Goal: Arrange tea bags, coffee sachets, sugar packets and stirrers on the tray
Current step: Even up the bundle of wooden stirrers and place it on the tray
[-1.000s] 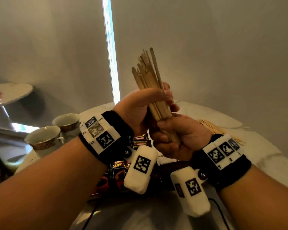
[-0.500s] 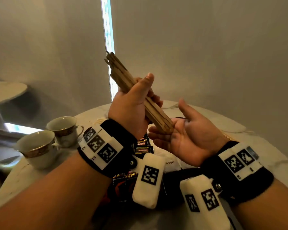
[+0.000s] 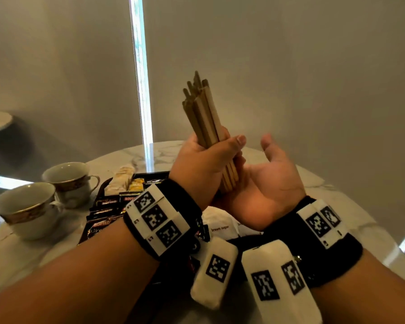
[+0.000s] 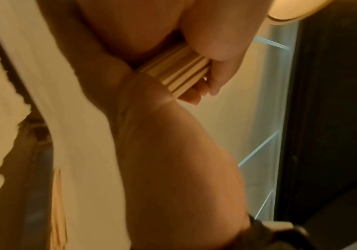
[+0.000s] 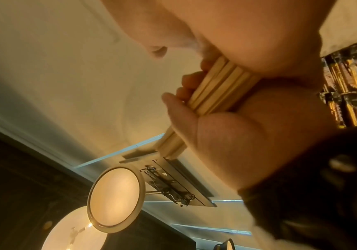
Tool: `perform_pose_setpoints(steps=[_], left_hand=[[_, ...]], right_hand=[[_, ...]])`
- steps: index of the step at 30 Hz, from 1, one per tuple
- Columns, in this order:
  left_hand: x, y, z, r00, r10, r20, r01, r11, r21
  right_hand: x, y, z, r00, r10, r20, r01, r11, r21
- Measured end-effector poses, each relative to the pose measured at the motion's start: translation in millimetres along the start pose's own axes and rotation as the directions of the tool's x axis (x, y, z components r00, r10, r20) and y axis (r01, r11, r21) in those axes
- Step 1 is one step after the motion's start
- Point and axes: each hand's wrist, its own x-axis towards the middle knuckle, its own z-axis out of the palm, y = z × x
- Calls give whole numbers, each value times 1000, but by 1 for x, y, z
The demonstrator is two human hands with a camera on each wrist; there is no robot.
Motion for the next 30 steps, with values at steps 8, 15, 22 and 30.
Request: perform_pose_setpoints(steps=[8,15,22,30], left_hand=[[-11,20,-6,954,-253,160,124,822,556],[-28,15,7,905,-384,184,192,754,628],[-35,9,8,950,-276,142,118,744,658],[-32,27,-6,855,-483,189,133,556,820]], right_hand=[[-7,-21,1,876,-473,-95,202,539,-818],[-25,-16,17,852,-517,80,217,209,-954],[-23,-12,17,847,-523,99,155,65,-986],[-35,-53,15,725,-689,10,313,316,-896]])
